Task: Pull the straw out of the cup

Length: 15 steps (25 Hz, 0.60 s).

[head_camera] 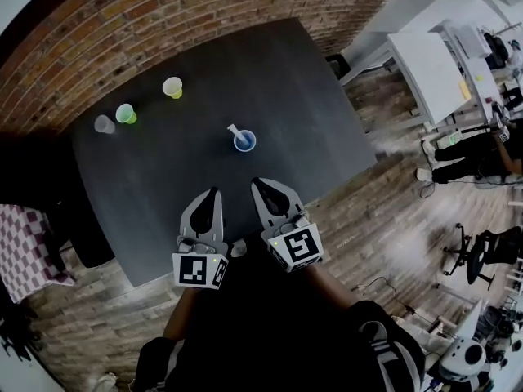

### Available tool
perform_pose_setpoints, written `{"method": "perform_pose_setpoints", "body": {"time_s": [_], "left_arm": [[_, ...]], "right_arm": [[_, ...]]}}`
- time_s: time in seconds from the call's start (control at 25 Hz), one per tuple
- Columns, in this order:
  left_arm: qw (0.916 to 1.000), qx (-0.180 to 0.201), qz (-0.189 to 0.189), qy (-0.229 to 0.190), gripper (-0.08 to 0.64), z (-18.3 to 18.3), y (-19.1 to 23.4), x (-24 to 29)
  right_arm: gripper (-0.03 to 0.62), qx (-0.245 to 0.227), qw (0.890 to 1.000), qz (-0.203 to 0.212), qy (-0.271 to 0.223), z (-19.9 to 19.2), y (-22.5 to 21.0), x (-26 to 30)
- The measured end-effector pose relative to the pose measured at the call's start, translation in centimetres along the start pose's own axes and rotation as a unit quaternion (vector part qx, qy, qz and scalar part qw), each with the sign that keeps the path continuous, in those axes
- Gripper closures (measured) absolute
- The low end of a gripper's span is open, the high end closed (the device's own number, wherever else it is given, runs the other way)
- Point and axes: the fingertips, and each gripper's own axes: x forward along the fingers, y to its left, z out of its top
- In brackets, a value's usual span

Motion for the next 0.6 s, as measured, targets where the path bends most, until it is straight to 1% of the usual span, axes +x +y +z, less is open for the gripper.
{"method": "perform_pose_setpoints", "body": {"time_s": [0.16,0.32,0.44,0.6], "left_arm": [[0.9993,-0.001,0.036,0.002,0.555,-0.4,-0.5,1.7],[0.9979,0.003,0.065,0.004,0.555,-0.2,-0.6,3.1],[0.9969,0.008,0.078,0.008,0.555,-0.2,0.0,3.5],[0.9964,0.006,0.083,0.014,0.555,-0.7,1.3,4.0]], "right_arm": [[0.586,0.003,1.0,0.03,0.006,-0.1,-1.9,0.6],[0.584,-0.001,0.998,0.056,0.012,0.0,-3.3,1.6],[0.584,-0.001,0.998,0.061,0.021,-0.6,-4.1,2.6],[0.584,-0.003,0.998,0.055,0.028,-1.1,-4.6,4.2]]}}
